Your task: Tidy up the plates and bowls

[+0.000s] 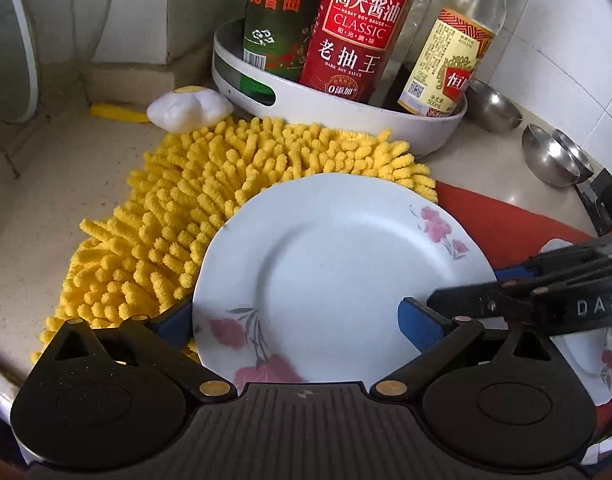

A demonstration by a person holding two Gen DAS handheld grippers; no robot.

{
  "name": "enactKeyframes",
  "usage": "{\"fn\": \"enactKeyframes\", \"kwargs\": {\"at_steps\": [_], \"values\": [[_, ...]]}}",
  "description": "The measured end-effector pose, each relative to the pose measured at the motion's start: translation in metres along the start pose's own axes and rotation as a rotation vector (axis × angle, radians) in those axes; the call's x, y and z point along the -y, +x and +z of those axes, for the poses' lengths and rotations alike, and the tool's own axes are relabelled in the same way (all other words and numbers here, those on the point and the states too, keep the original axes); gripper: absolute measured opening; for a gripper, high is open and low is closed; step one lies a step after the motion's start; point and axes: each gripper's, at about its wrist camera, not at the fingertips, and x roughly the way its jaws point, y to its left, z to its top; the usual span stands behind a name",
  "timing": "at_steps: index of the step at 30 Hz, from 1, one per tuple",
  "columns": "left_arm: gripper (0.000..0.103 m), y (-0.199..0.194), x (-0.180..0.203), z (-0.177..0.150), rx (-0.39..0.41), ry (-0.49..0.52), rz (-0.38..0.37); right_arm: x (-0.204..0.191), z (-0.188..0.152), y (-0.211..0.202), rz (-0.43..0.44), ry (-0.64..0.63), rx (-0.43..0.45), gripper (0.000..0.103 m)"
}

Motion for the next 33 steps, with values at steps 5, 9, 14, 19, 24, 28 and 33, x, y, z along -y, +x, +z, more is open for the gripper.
{"fn": "enactKeyframes", "kwargs": {"at_steps": [5,9,14,19,24,28,33], "values": [[0.099,-0.014,0.007,0.003,0.026,-0.017,0.041,-0.003,-0.006,-0.009,0.004,-0.012,0.015,0.039],[0.099,-0.027,0.02,0.008,0.064,0.008,0.081,-0.003,-0.005,-0.02,0.024,-0.022,0.052,0.039],[0.1,-0.04,0.037,0.016,0.098,0.011,0.11,-0.002,-0.002,-0.041,0.047,-0.043,0.107,0.039],[0.1,-0.052,0.06,0.019,0.135,0.039,0.108,0.003,-0.005,-0.063,0.049,-0.043,0.147,0.039],[0.1,-0.057,0.084,0.022,0.164,0.074,0.096,0.013,-0.016,-0.084,0.036,-0.025,0.173,0.039],[0.1,-0.057,0.105,0.024,0.174,0.108,0.069,0.024,-0.025,-0.106,0.016,-0.005,0.207,0.039],[0.1,-0.055,0.136,0.023,0.174,0.161,0.026,0.038,-0.039,-0.131,-0.02,0.032,0.251,0.039]]}}
